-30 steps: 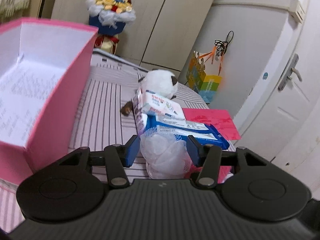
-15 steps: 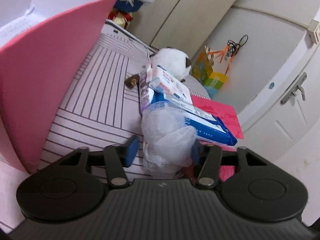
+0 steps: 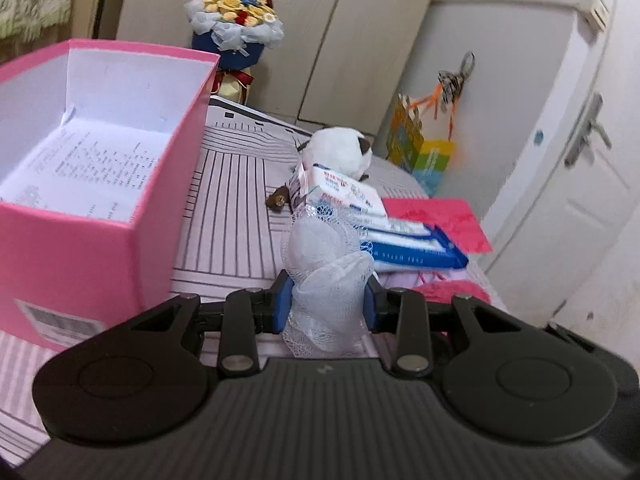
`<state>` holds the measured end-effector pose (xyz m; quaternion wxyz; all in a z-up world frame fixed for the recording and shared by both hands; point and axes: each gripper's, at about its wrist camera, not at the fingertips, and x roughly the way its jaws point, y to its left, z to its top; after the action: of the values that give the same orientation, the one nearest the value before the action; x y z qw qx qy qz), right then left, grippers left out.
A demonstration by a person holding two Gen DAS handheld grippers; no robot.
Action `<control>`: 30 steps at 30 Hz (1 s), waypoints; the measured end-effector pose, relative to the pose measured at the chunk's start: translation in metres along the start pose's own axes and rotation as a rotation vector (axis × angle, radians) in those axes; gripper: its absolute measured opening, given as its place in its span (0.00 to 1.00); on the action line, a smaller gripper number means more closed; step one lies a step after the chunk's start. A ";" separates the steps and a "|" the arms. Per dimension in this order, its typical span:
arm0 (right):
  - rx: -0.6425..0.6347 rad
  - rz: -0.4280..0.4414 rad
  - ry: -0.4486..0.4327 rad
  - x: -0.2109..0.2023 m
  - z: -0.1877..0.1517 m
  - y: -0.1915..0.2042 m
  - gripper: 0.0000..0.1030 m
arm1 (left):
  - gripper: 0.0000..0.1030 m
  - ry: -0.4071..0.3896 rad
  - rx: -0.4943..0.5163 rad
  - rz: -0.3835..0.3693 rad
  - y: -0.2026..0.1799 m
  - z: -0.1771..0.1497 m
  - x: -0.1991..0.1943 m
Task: Organize soft objects
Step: 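Carry the bath puff and pompom over the pink box with both tools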
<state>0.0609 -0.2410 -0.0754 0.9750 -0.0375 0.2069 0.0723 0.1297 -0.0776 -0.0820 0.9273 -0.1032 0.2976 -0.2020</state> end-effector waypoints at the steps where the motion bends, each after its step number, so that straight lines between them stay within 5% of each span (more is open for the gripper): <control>1: 0.019 0.024 0.020 -0.001 0.001 -0.003 0.39 | 0.33 0.012 0.017 0.001 0.001 0.000 -0.004; 9: 0.016 0.181 0.084 -0.019 0.009 0.011 0.39 | 0.33 0.102 0.123 -0.032 0.013 -0.007 -0.038; 20: -0.033 0.393 0.190 -0.032 0.056 0.043 0.40 | 0.33 0.288 0.079 -0.079 0.058 0.002 -0.088; 24: -0.040 0.463 0.199 -0.036 0.080 0.057 0.40 | 0.33 0.291 0.023 -0.123 0.074 0.019 -0.116; 30: -0.045 0.535 0.137 -0.038 0.124 0.073 0.40 | 0.33 0.185 0.053 -0.093 0.084 0.058 -0.151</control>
<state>0.0648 -0.1608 0.0496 0.9039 -0.0082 0.2733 0.3290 0.0790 0.0678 0.0151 0.8878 -0.0734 0.3716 -0.2614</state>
